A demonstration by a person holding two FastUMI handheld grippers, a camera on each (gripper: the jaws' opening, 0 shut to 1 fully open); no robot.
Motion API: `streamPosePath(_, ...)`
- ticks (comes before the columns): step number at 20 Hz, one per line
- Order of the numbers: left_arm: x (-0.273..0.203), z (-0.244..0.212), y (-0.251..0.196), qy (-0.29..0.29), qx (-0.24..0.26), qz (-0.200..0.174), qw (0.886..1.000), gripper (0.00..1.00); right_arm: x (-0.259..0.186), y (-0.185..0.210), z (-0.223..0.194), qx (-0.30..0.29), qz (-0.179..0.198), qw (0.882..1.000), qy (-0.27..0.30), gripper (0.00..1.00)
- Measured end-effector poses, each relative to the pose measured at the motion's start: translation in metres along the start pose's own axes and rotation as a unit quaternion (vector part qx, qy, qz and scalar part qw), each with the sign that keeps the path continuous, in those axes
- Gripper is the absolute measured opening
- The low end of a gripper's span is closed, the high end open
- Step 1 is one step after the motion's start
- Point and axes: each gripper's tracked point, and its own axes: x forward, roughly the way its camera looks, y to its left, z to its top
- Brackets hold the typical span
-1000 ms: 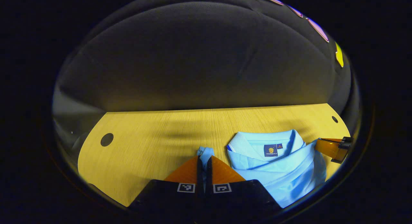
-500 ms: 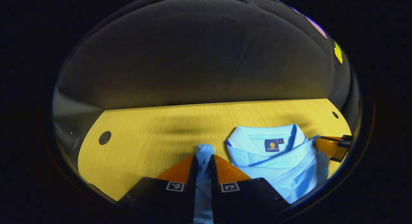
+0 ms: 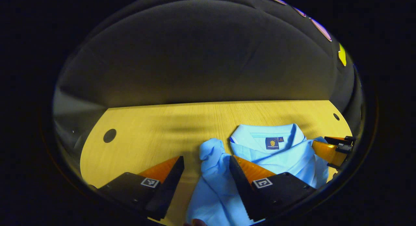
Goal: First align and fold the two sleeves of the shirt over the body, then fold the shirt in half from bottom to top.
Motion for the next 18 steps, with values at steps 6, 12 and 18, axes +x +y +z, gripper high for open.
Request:
streamPosePath(6,-0.061,0.027,0.006,-0.057,0.012,0.013,0.998,0.92,-0.054,-0.006,0.024,-0.013,-0.01,0.999,-0.045,0.98)
streamPosePath(12,-0.16,0.034,-0.006,-0.108,0.022,-0.001,0.994,0.92,-0.145,0.005,0.04,-0.043,0.002,0.995,-0.088,0.98)
streamPosePath(18,-0.278,0.031,-0.022,-0.163,0.011,-0.014,0.987,0.92,-0.251,0.015,0.055,-0.034,0.026,0.99,-0.133,0.97)
